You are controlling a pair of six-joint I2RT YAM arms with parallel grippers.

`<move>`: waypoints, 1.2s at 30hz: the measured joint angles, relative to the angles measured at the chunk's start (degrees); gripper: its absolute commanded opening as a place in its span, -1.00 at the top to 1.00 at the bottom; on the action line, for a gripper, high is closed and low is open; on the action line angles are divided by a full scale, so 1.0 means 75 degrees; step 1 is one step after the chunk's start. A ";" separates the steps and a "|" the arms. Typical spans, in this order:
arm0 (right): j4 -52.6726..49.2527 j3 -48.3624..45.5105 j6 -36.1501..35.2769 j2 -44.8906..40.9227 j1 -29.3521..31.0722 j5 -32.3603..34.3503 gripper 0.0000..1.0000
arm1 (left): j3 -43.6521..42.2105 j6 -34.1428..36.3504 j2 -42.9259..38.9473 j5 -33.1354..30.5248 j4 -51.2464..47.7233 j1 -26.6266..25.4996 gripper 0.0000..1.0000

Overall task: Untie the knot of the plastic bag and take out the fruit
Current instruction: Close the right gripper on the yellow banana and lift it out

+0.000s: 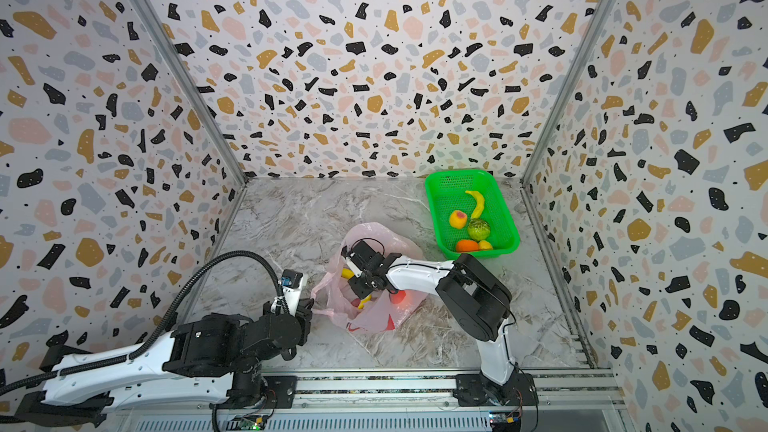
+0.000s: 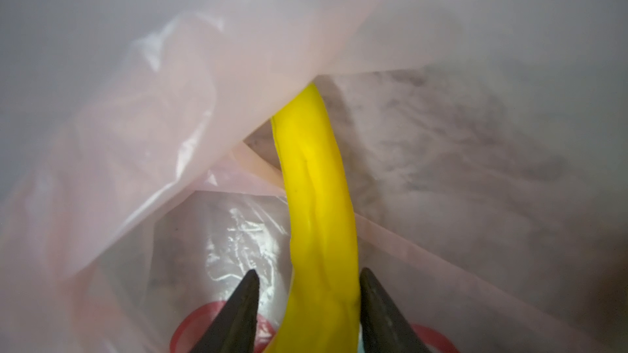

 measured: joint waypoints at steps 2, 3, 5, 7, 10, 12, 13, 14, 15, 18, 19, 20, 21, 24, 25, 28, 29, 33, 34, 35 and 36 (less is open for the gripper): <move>0.0073 -0.0157 0.0041 -0.0090 0.0006 0.0044 0.33 | 0.0000 0.0003 0.0000 -0.0015 0.0000 0.0000 1.00; 0.0090 -0.0251 0.0061 -0.0172 0.0012 0.0055 0.35 | 0.0000 0.0003 0.0000 -0.0023 0.0000 0.0000 1.00; 0.0090 -0.0475 0.0102 -0.0472 0.0015 0.0090 0.36 | 0.0000 0.0006 0.0006 -0.0050 0.0003 0.0000 1.00; 0.0090 -0.0656 0.0137 -0.0860 0.0020 0.0117 0.36 | 0.0000 0.0015 0.0006 -0.0079 0.0006 0.0000 1.00; 0.0096 -0.0839 0.0216 -0.1527 0.0032 0.0117 0.36 | 0.0000 0.0029 0.0017 -0.0125 0.0012 0.0000 1.00; 0.0102 -0.0959 0.0265 -0.1979 0.0047 0.0114 0.36 | 0.0000 0.0035 0.0041 -0.0146 0.0012 0.0000 1.00; 0.0105 -0.1046 0.0286 -0.2235 0.0055 0.0108 0.36 | 0.0000 0.0041 0.0050 -0.0157 0.0012 0.0000 1.00; 0.0114 -0.1122 0.0312 -0.2433 0.0061 0.0108 0.36 | 0.0000 0.0052 0.0052 -0.0169 0.0012 0.0000 1.00; 0.0111 -0.1215 0.0338 -0.2655 0.0070 0.0108 0.36 | 0.0000 0.0061 0.0058 -0.0187 0.0012 0.0000 1.00; -0.0038 -0.1381 0.0449 -0.3136 0.0099 0.0181 0.36 | 0.0006 0.0099 0.0061 -0.0248 0.0012 0.0000 1.00; -0.0117 -0.1408 0.0478 -0.3261 0.0105 0.0213 0.35 | 0.0012 0.0117 0.0067 -0.0274 0.0009 0.0000 1.00; -0.0169 -0.1440 0.0498 -0.3375 0.0105 0.0227 0.33 | 0.0012 0.0122 0.0067 -0.0303 0.0012 0.0000 1.00; -0.0224 -0.1492 0.0536 -0.3509 0.0105 0.0245 0.33 | 0.0015 0.0143 0.0085 -0.0326 0.0012 0.0000 1.00; -0.0560 -0.1501 0.0589 -0.3742 0.0105 0.0411 0.34 | 0.0026 0.0169 0.0099 -0.0370 0.0006 0.0000 1.00; -0.0688 -0.1486 0.0592 -0.3745 0.0105 0.0463 0.34 | 0.0038 0.0178 0.0108 -0.0396 0.0009 0.0000 1.00; -0.1017 -0.1507 0.0612 -0.3724 0.0105 0.0577 0.33 | 0.0157 0.0224 0.0137 -0.0519 0.0003 0.0000 1.00; -0.1090 -0.1533 0.0624 -0.3739 0.0105 0.0592 0.33 | 0.0201 0.0233 0.0146 -0.0557 0.0000 0.0000 1.00; -0.1355 -0.1664 0.0650 -0.3832 0.0108 0.0659 0.31 | 0.0341 0.0242 0.0187 -0.0743 -0.0023 0.0000 1.00; -0.1358 -0.1769 0.0641 -0.3893 0.0114 0.0688 0.31 | 0.0370 0.0245 0.0195 -0.0787 -0.0020 0.0000 1.00; -0.1358 -0.1891 0.0641 -0.3960 0.0117 0.0708 0.31 | 0.0388 0.0259 0.0204 -0.0819 -0.0009 0.0000 1.00; -0.1384 -0.2034 0.0615 -0.4039 0.0122 0.0723 0.31 | 0.0411 0.0280 0.0233 -0.0874 0.0006 0.0000 1.00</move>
